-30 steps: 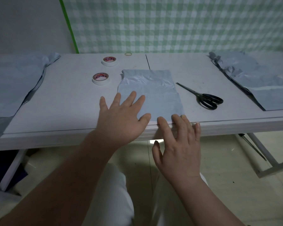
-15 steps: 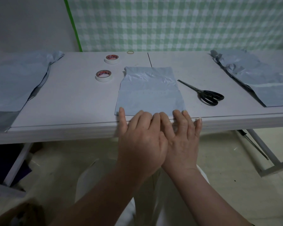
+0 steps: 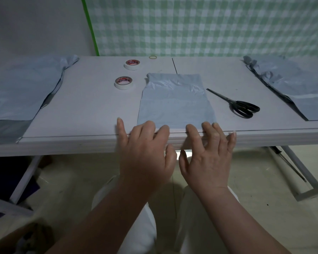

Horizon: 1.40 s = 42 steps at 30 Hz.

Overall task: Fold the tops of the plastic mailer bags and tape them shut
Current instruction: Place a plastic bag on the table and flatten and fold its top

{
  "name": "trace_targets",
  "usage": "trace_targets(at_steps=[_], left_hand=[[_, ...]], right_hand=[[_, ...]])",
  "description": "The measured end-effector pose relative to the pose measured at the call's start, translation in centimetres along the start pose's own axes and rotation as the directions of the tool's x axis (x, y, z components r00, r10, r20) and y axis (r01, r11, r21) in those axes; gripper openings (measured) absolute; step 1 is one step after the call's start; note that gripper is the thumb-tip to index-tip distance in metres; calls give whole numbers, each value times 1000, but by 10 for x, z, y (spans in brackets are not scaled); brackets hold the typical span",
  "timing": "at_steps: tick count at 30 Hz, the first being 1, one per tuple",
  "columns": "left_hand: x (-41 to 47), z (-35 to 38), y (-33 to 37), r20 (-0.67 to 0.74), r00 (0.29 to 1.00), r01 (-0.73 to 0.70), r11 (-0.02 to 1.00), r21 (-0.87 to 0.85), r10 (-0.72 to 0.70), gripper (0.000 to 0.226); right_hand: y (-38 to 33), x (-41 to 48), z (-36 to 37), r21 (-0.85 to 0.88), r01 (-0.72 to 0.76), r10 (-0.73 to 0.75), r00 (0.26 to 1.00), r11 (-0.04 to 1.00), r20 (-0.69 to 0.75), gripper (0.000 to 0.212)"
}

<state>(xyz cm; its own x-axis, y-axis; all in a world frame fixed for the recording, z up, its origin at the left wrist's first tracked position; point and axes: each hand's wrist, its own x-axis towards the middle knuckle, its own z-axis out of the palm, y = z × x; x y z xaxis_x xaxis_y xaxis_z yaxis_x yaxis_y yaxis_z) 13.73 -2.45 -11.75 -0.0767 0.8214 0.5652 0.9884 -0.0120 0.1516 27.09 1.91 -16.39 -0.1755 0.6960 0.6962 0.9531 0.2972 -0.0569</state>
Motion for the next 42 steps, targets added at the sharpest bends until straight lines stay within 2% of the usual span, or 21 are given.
trace_targets(at_steps=[7, 12, 15, 18, 24, 31, 36, 42], left_hand=[[-4, -2, -13, -6, 1000, 8, 1000, 7, -8, 32], [-7, -1, -11, 22, 1000, -14, 999, 41, 13, 40], [-7, -2, -10, 47, 999, -6, 999, 36, 4, 44], [-8, -2, -11, 50, 999, -8, 1000, -3, 8, 44], [-8, 3, -18, 17, 999, -43, 999, 10, 42, 44], [-7, 8, -20, -22, 999, -26, 999, 46, 27, 38], [-6, 7, -28, -61, 998, 14, 996, 92, -9, 22], [-6, 4, -40, -124, 992, 11, 994, 107, 2, 25]], right_hand=[[-2, 0, -6, 2, -24, 24, 999, 1000, 49, 67], [-15, 4, -18, 23, -46, 44, 995, 999, 88, 70], [-36, 7, -24, 112, 48, -62, 991, 992, 122, 58], [-43, 7, -23, 164, 72, -99, 981, 984, 167, 54], [-13, 8, -23, 98, 80, -94, 984, 992, 149, 66], [19, 8, -27, 24, 49, -52, 988, 998, 148, 63], [26, 8, -29, 6, 0, -1, 985, 1000, 172, 62], [24, 9, -37, 20, -31, 26, 975, 999, 220, 57]])
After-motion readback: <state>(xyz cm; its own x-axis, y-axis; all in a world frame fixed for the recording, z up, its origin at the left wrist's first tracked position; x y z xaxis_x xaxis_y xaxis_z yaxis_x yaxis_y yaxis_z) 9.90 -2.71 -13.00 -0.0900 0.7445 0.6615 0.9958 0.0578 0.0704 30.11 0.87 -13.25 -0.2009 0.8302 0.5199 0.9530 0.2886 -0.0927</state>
